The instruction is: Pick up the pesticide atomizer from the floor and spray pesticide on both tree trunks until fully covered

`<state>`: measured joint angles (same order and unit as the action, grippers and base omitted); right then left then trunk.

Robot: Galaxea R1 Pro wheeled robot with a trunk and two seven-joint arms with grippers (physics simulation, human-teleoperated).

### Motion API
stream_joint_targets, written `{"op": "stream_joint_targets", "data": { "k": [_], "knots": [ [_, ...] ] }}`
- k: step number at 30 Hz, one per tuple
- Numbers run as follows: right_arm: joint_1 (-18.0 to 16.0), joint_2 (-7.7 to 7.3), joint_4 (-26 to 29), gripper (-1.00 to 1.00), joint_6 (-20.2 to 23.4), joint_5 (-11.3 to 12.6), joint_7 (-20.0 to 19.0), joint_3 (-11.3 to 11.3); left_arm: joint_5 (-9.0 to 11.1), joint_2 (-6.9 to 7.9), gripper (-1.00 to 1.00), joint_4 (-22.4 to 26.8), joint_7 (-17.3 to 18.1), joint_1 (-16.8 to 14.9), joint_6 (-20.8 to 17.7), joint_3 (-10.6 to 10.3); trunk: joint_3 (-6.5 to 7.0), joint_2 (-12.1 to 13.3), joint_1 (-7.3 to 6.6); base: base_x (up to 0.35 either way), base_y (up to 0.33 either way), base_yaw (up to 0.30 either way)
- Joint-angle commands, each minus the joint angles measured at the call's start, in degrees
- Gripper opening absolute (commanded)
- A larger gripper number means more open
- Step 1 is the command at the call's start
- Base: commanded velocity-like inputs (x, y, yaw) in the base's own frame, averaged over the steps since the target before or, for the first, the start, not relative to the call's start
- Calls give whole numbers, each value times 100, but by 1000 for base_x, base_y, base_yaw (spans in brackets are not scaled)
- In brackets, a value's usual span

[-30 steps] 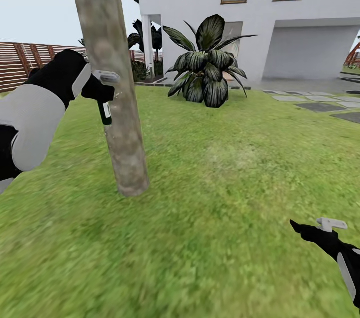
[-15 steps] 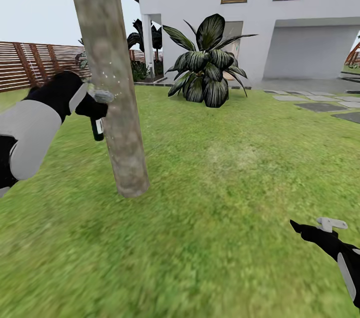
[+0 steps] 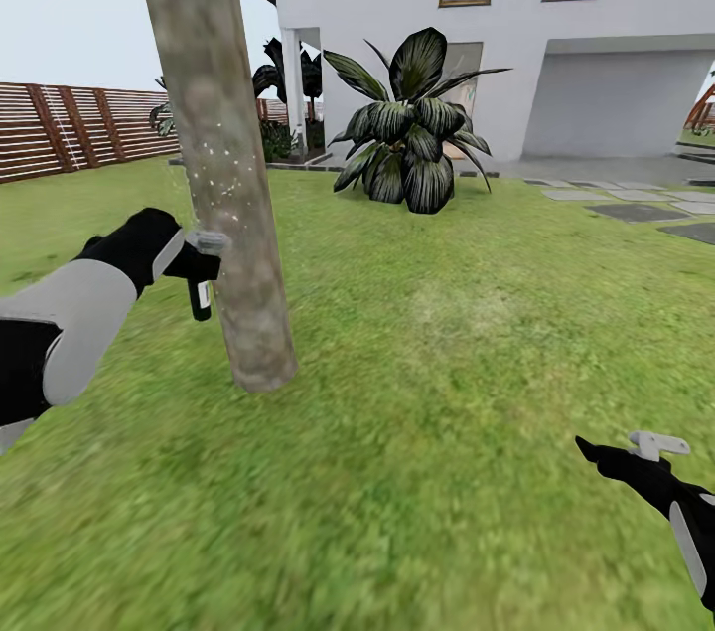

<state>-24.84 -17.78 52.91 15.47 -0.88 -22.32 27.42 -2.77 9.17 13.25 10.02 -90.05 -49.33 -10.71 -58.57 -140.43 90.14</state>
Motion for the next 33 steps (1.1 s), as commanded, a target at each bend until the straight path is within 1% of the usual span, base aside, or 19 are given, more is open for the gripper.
{"op": "stream_joint_targets", "data": {
  "k": [1,3,8,9,11,13,19,22,23,27,28,33],
  "knots": [
    [2,1,0,100,0,0,0,0,-5,2,-100,1,0,49,1,-1,0,0,0,0,0,0],
    [-2,-1,0,100,0,0,0,0,-9,-2,-100,2,0,157,9,-1,0,0,0,0,0,0],
    [-2,2,0,100,0,0,0,0,3,-3,-100,2,0,212,14,-1,0,0,0,0,0,0],
    [-3,1,0,100,0,0,0,0,3,-3,-100,2,0,274,38,-1,0,0,0,0,0,0],
    [-3,2,0,100,0,0,0,0,4,-3,-100,2,0,452,203,-1,0,0,0,0,0,0],
    [-1,2,0,100,0,0,0,0,11,-3,-100,-3,0,516,307,-1,0,0,0,0,0,0],
    [-3,2,0,100,0,0,0,0,19,-3,-100,-6,0,780,390,-1,0,0,0,0,0,0],
    [-3,-2,0,100,0,0,0,0,30,-9,-100,-6,0,909,612,-1,0,0,0,0,0,0],
    [-2,-2,0,100,0,0,0,0,30,-17,-100,-6,0,1031,702,-1,0,0,0,0,0,0],
    [-1,2,0,100,0,0,0,0,34,-28,-100,-7,0,1212,833,-1,0,0,0,0,0,0],
    [-2,2,0,100,0,0,0,0,37,-29,-100,-7,0,1295,975,4,0,0,0,0,0,0],
    [-3,0,0,100,0,0,0,0,48,-34,-100,-5,0,1354,1287,8,0,0,0,0,0,0]
  ]
}}
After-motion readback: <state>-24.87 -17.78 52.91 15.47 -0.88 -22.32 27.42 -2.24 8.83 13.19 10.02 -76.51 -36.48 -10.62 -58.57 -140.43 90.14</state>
